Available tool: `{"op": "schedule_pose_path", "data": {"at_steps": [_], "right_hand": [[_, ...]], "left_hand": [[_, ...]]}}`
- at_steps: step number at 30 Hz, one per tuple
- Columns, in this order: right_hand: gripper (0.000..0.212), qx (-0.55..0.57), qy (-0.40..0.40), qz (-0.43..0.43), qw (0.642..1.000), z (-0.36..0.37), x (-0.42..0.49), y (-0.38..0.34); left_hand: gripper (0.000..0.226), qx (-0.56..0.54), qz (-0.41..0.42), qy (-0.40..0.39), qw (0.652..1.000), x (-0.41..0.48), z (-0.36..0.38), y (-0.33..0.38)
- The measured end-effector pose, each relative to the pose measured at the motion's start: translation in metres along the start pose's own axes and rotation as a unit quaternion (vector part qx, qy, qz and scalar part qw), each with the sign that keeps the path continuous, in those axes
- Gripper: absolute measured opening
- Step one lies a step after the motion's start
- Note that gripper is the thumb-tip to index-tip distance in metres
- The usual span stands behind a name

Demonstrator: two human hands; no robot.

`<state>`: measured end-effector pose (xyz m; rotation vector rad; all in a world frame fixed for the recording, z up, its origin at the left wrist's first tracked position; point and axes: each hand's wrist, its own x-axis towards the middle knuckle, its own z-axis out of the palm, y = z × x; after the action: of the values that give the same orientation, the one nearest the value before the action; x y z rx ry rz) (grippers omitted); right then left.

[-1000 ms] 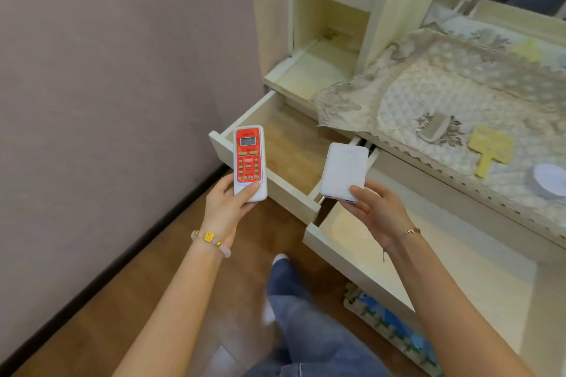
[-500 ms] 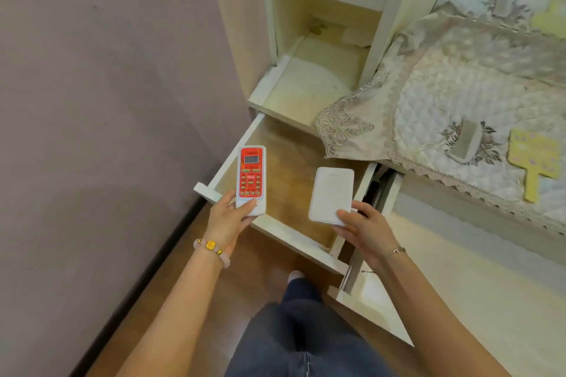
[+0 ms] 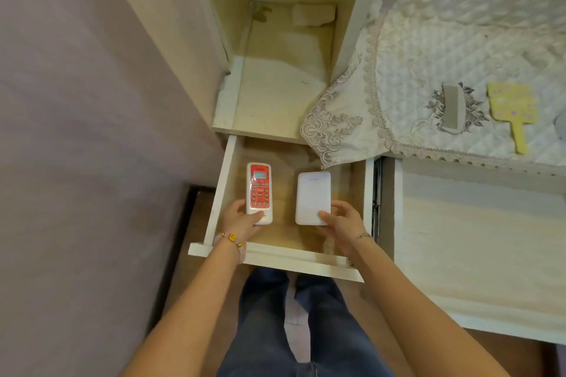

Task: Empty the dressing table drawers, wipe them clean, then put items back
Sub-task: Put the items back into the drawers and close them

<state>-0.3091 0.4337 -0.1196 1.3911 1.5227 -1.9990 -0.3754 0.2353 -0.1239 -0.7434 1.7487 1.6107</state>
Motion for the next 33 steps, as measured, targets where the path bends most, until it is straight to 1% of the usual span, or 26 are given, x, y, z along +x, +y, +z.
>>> {"op": "schedule_pose_path", "data": {"at_steps": [6,8,13,16,18,20,23,29,33], "right_hand": [[0.037,0.018,0.037,0.040,0.998,0.014,0.023,0.011],[0.035,0.030,0.048,0.044,0.997,0.016,0.025,0.013],[0.034,0.009,0.071,0.040,0.997,0.019,0.029,0.021],[0.032,-0.020,0.093,0.032,0.995,0.020,0.032,0.025],[0.030,-0.057,0.112,0.022,0.992,0.020,0.033,0.027],[0.033,-0.089,0.126,0.011,0.988,0.021,0.035,0.029],[0.038,-0.130,0.137,-0.003,0.982,0.023,0.035,0.028],[0.036,-0.143,0.171,-0.010,0.975,0.024,0.032,0.028],[0.031,-0.149,0.186,-0.012,0.971,0.026,0.032,0.029]], "left_hand": [[0.052,0.008,-0.055,-0.031,0.998,0.034,0.001,0.006],[0.054,0.015,-0.061,-0.031,0.998,0.040,0.002,0.007],[0.055,0.059,-0.077,-0.030,0.995,0.049,0.004,0.002],[0.057,0.141,-0.048,-0.004,0.989,0.052,0.004,-0.004],[0.053,0.179,-0.029,0.014,0.983,0.052,0.004,-0.006],[0.046,0.219,-0.016,0.021,0.975,0.051,0.005,-0.007],[0.042,0.260,0.005,0.025,0.965,0.048,0.006,-0.006],[0.038,0.337,0.048,0.056,0.938,0.042,0.010,-0.004],[0.035,0.373,0.065,0.054,0.924,0.043,0.011,-0.006]]}}
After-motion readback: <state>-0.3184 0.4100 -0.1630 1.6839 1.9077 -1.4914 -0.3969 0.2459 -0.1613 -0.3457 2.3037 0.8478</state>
